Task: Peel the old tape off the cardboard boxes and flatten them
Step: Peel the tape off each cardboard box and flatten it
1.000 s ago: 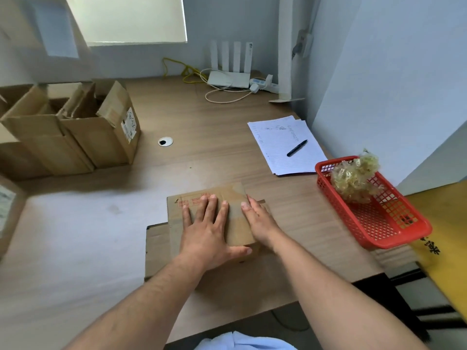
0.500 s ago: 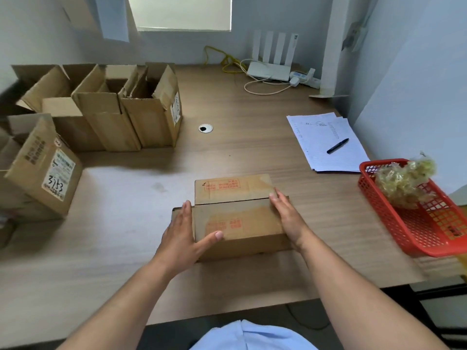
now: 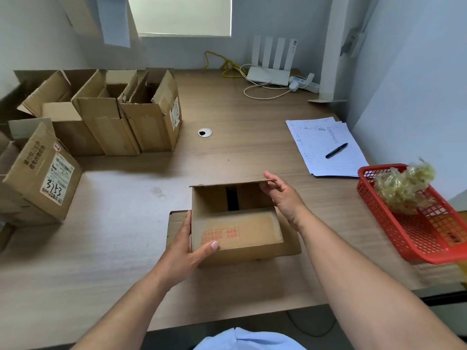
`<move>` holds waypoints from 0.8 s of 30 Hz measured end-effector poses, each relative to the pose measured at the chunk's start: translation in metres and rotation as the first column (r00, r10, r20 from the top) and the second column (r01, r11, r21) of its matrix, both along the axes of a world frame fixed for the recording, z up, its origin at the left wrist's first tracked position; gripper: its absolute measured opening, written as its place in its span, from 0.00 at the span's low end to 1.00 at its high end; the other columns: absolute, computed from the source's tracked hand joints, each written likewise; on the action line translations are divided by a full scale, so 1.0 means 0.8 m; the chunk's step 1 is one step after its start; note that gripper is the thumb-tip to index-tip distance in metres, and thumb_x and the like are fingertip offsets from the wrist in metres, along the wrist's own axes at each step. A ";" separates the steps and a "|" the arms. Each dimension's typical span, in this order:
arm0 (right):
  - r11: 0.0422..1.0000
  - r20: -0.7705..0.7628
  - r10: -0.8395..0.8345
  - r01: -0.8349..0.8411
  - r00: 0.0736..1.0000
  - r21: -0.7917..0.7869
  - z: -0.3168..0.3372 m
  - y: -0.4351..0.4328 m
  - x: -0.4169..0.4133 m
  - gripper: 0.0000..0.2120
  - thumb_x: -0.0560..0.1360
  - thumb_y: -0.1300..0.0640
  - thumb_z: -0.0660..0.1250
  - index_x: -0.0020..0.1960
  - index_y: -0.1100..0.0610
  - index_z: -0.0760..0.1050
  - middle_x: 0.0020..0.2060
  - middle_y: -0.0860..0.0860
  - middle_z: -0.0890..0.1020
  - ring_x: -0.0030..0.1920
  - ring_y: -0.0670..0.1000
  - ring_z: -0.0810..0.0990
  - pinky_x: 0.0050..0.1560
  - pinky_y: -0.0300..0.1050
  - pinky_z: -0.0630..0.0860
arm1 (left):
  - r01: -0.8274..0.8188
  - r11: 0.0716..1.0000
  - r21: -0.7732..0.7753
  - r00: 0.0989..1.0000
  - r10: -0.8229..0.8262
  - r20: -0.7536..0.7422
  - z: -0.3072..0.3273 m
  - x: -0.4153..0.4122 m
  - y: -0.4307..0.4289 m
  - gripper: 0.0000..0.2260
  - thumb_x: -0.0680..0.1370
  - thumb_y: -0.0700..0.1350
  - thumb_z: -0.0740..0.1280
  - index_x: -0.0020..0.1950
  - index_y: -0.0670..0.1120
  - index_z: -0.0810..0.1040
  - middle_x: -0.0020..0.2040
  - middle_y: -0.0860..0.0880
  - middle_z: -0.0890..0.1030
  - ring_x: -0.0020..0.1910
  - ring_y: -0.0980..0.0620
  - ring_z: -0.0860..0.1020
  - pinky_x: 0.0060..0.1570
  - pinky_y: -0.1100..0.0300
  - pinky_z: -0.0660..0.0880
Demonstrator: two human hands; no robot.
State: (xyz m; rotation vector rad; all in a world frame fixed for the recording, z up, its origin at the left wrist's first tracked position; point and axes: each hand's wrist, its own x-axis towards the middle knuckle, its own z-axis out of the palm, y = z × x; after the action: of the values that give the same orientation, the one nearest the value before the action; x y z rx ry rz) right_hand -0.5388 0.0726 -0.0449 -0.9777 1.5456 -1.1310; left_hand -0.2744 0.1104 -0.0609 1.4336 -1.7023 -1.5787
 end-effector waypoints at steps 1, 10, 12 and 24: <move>1.000 -0.001 -0.006 0.006 1.000 0.000 0.002 -0.006 0.000 0.19 0.77 0.56 0.66 0.66 0.58 0.72 0.62 0.57 0.77 0.62 0.49 0.74 0.53 0.34 0.69 | -0.002 1.000 0.005 1.000 0.002 0.005 -0.001 0.000 0.000 0.47 0.68 0.59 0.71 0.77 0.62 0.42 0.71 0.55 0.69 0.67 0.53 0.71 0.68 0.49 0.69; 0.969 0.246 -0.238 0.212 0.940 0.129 -0.018 -0.047 0.006 0.31 0.71 0.44 0.71 0.65 0.63 0.70 0.61 0.55 0.77 0.61 0.53 0.76 0.64 0.52 0.71 | 0.039 0.998 -0.053 0.994 -0.033 0.106 0.001 0.006 -0.008 0.48 0.67 0.61 0.73 0.76 0.65 0.42 0.69 0.64 0.65 0.65 0.61 0.70 0.65 0.56 0.71; 0.970 0.314 -0.233 0.196 0.921 0.144 -0.019 -0.049 0.005 0.37 0.70 0.44 0.72 0.71 0.62 0.65 0.65 0.57 0.75 0.64 0.56 0.75 0.66 0.56 0.70 | 0.005 0.996 -0.094 0.994 0.005 0.109 0.002 0.005 -0.013 0.44 0.69 0.56 0.76 0.77 0.61 0.51 0.70 0.59 0.66 0.66 0.56 0.71 0.66 0.54 0.71; 0.966 0.359 -0.243 0.189 0.901 0.177 -0.013 -0.057 0.004 0.39 0.68 0.45 0.74 0.72 0.61 0.65 0.66 0.57 0.74 0.64 0.57 0.74 0.65 0.58 0.71 | -0.218 0.930 0.297 0.911 0.303 -0.281 0.045 -0.009 -0.030 0.14 0.79 0.54 0.63 0.54 0.46 0.82 0.58 0.52 0.82 0.57 0.52 0.77 0.47 0.56 0.74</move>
State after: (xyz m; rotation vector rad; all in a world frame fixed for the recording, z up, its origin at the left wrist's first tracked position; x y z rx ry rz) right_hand -0.5357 0.0272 -0.0550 -0.4642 1.4135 -1.2635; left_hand -0.2815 0.0863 -0.0251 1.3607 -1.0972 -1.8112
